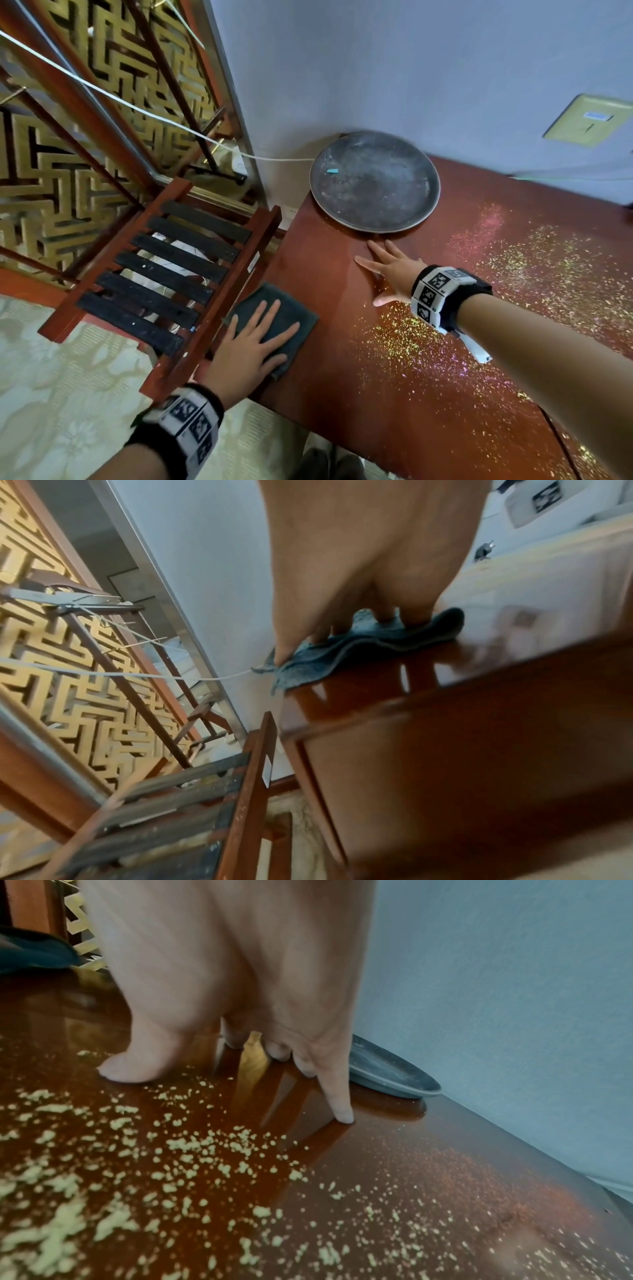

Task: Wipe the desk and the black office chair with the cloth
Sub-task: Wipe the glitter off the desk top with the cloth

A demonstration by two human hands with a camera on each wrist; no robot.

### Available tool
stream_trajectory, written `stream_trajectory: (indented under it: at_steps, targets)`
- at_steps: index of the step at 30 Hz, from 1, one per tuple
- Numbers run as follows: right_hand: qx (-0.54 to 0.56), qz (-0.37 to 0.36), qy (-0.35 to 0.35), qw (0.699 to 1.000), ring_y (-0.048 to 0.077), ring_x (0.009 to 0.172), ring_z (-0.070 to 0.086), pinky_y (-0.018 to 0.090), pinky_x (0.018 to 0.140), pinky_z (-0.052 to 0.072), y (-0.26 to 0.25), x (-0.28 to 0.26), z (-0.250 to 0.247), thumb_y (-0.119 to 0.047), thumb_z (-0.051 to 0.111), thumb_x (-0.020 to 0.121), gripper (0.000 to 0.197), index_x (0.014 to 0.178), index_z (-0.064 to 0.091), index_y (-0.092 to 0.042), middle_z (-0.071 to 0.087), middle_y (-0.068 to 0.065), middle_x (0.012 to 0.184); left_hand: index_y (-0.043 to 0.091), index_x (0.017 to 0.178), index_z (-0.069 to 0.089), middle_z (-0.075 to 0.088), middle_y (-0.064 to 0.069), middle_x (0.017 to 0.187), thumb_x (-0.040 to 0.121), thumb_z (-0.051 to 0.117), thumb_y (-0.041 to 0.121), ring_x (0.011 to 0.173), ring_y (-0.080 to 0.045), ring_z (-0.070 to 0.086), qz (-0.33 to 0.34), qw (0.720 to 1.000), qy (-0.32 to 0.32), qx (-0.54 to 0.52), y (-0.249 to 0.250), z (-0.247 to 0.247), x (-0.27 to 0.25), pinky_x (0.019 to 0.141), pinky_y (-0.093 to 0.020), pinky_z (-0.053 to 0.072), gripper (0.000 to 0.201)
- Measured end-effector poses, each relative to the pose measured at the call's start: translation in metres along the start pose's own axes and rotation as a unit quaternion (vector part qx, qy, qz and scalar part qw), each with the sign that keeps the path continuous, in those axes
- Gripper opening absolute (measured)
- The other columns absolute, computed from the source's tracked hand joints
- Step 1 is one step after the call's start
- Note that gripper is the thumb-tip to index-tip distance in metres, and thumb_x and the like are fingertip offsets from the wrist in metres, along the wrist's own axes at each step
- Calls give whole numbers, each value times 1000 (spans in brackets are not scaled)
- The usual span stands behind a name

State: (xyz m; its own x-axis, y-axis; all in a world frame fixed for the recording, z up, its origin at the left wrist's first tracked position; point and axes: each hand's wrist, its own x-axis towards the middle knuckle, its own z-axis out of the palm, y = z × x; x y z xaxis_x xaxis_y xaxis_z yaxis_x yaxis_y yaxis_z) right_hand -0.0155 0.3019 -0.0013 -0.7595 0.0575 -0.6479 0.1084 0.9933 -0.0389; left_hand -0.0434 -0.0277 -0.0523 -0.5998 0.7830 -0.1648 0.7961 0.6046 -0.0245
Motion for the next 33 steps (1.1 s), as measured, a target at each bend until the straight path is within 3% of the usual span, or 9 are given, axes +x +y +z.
stream_trajectory:
  at_steps: [2, 6, 12, 19, 21, 24, 28, 31, 33]
  targets:
    - [3, 0, 2, 1000, 25, 143, -17, 68, 104, 22, 1, 0, 0, -52, 65, 78, 99, 147, -6, -42, -22, -6, 155, 41, 149, 13, 37, -6, 151, 99, 11, 53, 147, -20, -1, 19, 1000, 10, -15, 8, 8, -37, 108, -50, 27, 51]
    - [8, -3, 4, 1000, 25, 143, -17, 69, 104, 22, 1, -1, -1, -51, 65, 78, 99, 147, -5, -42, -21, -6, 155, 42, 148, 20, 36, -5, 150, 96, 22, 55, 147, -22, 5, 42, 998, 14, -35, 17, 19, -75, 113, -43, 2, 53]
    - [1, -4, 4, 1000, 26, 144, -16, 68, 104, 23, 2, 2, -2, -51, 66, 78, 99, 147, -4, -42, -20, -6, 156, 43, 141, 33, 40, -8, 149, 98, 15, 53, 139, -28, 26, 35, 999, -16, -11, 52, 1, 1, 103, -53, 21, 48]
    - [-3, -3, 4, 1000, 26, 144, -16, 67, 104, 26, 4, 4, 1, -52, 66, 78, 99, 147, -4, -43, -20, -7, 155, 42, 134, 43, 48, -6, 140, 70, 49, 48, 147, -25, 9, 96, 992, -33, -79, 97, 5, -61, 107, -52, 16, 65]
    - [-14, -7, 2, 1000, 27, 144, -15, 64, 107, 25, 2, 3, -2, -50, 66, 79, 98, 147, -4, -41, -19, -5, 156, 44, 132, 44, 51, -5, 139, 73, 48, 46, 143, -25, 18, 98, 989, -52, -100, 101, -2, -47, 107, -52, 19, 60]
    - [-17, -11, -2, 1000, 29, 144, -9, 56, 113, 21, 4, 4, -5, -50, 63, 81, 93, 148, -1, -39, -13, -1, 157, 45, 130, 45, 50, -5, 142, 80, 40, 44, 135, -26, 33, 89, 991, -56, -85, 112, -14, 6, 99, -59, 38, 50]
    - [-42, -66, 56, 995, 26, 145, -7, 49, 117, 14, 10, -13, -8, -48, 53, 88, 79, 149, 5, -31, -4, 1, 157, 42, 132, 45, 47, -6, 144, 86, 32, 43, 133, -28, 38, 88, 990, -83, -73, 137, -26, 50, 94, -58, 42, 47]
    - [-78, -139, 96, 983, 15, 141, -12, 38, 118, 7, 1, -57, 1, -36, 43, 97, 61, 149, 13, -26, -8, -3, 156, 38, 121, 60, 56, -2, 135, 83, 36, 35, 124, -20, 54, 129, 984, -24, -122, 116, -31, 40, 88, -45, 53, 45]
    - [-96, -193, 83, 973, 10, 135, -19, 31, 114, -4, -12, -82, 24, -34, 41, 98, 58, 149, 13, -24, -12, -6, 153, 27, 115, 68, 58, -2, 133, 82, 42, 22, 121, -19, 57, 93, 970, 37, -221, 83, -37, 35, 86, -41, 55, 43]
